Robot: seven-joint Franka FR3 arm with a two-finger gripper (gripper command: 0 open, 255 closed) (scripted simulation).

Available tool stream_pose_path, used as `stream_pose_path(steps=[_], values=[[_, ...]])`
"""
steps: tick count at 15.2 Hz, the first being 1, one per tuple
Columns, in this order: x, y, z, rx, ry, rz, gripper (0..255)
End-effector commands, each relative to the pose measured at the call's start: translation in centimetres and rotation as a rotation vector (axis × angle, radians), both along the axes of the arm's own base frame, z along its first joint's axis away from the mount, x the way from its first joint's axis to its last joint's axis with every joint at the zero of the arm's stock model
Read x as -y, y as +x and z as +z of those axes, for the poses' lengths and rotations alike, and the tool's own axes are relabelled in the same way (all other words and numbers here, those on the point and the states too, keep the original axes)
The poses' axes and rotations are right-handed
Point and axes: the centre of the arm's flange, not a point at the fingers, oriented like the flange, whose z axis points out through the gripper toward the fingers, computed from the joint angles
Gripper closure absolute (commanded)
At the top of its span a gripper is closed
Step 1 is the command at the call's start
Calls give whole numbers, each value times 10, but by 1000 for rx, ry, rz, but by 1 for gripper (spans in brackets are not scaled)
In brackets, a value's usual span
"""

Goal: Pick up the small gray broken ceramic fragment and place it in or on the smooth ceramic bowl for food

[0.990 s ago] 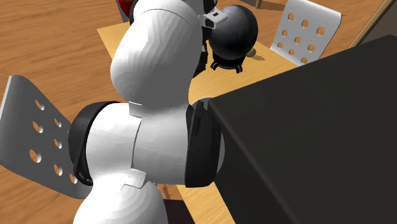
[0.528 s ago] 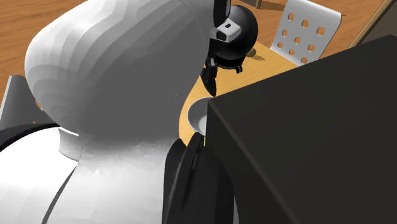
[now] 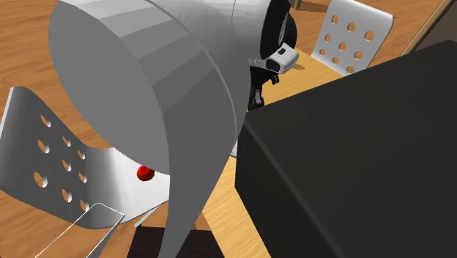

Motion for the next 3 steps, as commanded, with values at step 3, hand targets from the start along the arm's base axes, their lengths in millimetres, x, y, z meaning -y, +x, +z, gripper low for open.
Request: stream_pose_path(steps=[3], values=[[2, -7, -16, -1, 0, 0, 255]])
